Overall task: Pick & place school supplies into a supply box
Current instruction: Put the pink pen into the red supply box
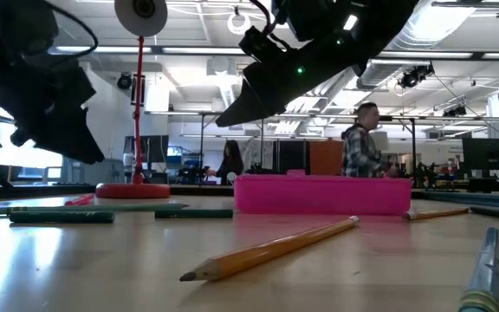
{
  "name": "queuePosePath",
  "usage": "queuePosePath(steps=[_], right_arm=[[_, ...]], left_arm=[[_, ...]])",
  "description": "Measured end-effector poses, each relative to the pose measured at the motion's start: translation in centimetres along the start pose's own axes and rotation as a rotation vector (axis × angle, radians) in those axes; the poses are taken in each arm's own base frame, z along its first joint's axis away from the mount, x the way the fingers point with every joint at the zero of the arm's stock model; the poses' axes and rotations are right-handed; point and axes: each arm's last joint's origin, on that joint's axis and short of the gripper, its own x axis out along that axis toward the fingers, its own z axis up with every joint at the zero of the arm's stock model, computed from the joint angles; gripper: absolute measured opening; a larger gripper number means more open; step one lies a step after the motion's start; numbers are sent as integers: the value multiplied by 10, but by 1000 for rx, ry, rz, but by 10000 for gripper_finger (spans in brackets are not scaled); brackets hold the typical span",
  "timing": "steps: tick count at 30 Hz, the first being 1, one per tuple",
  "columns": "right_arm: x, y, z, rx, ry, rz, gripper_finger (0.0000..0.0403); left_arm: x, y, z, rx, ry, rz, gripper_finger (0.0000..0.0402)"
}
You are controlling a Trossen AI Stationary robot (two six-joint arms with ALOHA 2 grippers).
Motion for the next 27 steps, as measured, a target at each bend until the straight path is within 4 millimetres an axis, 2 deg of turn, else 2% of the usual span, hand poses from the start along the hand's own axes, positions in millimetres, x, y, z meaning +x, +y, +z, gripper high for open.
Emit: queuePosePath(steps=[12,17,27], right_arm=[[0,-1,0,1,1,-2,105],[0,-1,0,1,1,-2,105],[0,-1,0,1,1,-2,105]], left_arm=[[22,1,-22,-210,37,180,159],[33,6,-22,-266,76,258,159],[44,7,-14,-214,101,280,153]])
